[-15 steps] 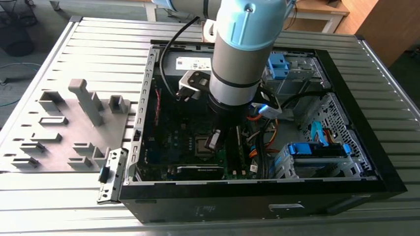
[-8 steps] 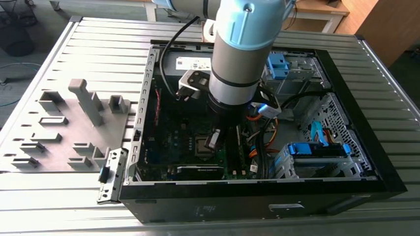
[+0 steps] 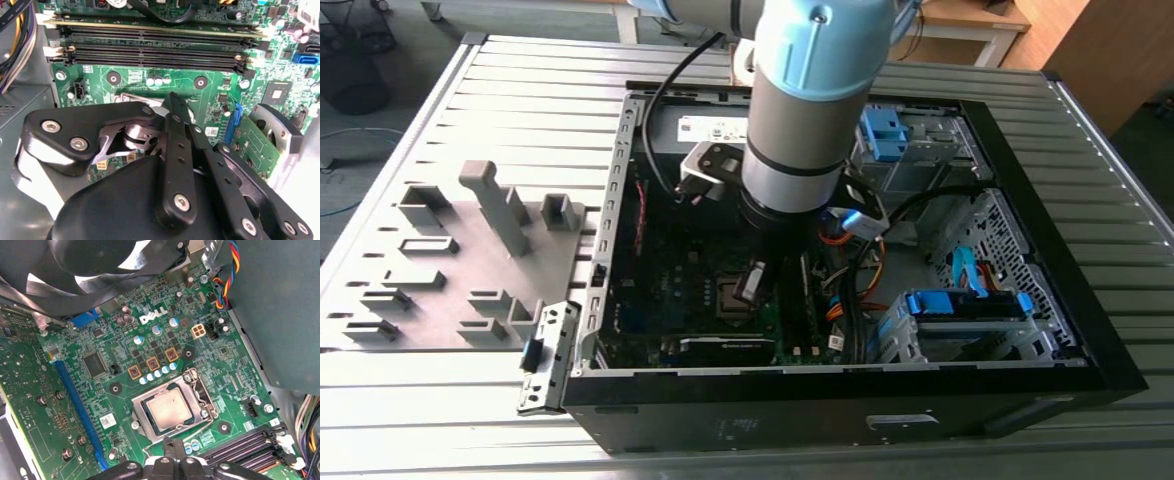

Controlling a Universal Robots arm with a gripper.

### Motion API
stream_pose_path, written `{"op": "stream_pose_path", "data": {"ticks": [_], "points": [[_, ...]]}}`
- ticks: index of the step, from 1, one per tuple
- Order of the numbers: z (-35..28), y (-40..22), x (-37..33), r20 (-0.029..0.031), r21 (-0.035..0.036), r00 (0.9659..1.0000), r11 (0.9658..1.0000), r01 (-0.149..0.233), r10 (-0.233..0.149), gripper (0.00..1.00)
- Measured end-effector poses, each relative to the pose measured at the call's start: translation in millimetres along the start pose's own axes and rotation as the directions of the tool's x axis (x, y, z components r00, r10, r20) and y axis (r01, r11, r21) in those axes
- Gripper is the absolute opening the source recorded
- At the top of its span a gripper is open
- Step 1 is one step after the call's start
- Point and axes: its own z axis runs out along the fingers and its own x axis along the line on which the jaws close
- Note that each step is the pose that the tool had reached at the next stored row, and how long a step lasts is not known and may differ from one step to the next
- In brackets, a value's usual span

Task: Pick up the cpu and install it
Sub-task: 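Install the first cpu locking lever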

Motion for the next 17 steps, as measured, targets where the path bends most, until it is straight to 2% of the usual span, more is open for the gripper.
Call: {"op": "stream_pose_path", "data": {"ticks": [17], "points": [[0.2,1.6,0.2,-0.0034,0.0017,1.0000,1.0000,0.000,0.000,0.11]]}}
